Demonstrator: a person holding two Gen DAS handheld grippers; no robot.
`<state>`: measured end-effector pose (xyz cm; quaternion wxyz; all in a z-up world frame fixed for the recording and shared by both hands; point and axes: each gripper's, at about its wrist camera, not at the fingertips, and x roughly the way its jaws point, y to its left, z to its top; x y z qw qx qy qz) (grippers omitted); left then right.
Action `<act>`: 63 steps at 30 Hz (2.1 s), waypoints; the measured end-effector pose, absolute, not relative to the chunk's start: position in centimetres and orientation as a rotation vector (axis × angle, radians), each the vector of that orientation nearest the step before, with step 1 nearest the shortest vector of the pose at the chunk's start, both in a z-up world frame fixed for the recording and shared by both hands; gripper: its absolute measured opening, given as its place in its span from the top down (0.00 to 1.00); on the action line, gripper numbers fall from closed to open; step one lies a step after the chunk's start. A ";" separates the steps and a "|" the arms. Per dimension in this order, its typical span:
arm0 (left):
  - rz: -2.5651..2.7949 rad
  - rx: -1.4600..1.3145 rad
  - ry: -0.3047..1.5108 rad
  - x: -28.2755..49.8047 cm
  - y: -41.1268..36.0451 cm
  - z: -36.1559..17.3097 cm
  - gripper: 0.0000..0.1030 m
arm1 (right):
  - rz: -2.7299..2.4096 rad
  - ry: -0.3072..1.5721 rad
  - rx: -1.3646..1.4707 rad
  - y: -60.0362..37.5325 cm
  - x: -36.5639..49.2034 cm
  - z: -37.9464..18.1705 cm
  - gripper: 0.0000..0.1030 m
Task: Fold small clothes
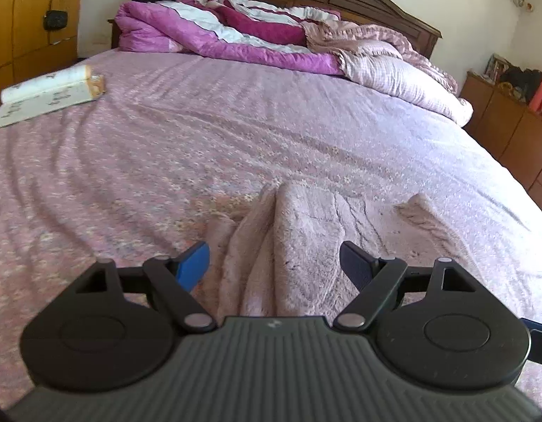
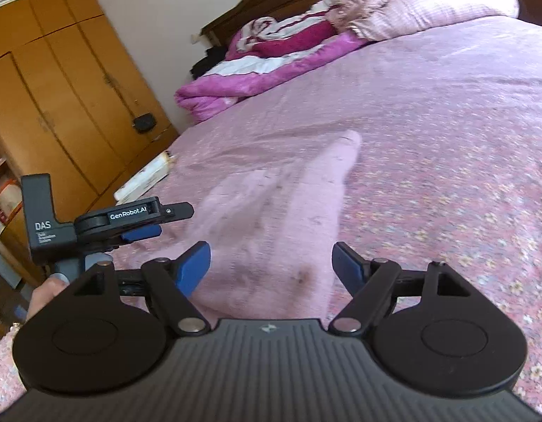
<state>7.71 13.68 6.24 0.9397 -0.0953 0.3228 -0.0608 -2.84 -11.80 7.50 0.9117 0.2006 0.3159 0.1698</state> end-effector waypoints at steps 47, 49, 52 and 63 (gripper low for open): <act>-0.074 -0.380 0.691 4.4 17.6 4.1 0.37 | 0.354 0.739 0.503 -9.9 0.3 3.3 0.12; -0.094 -0.404 0.717 4.4 18.0 3.8 0.36 | 0.357 0.755 0.528 -10.0 1.1 3.0 0.12; -0.122 -0.457 0.762 4.4 18.5 3.3 0.35 | 0.378 0.778 0.575 -10.0 2.3 2.5 0.11; -0.188 -0.614 0.818 4.6 19.0 2.2 0.35 | 0.441 0.818 0.644 -9.1 5.4 0.8 0.11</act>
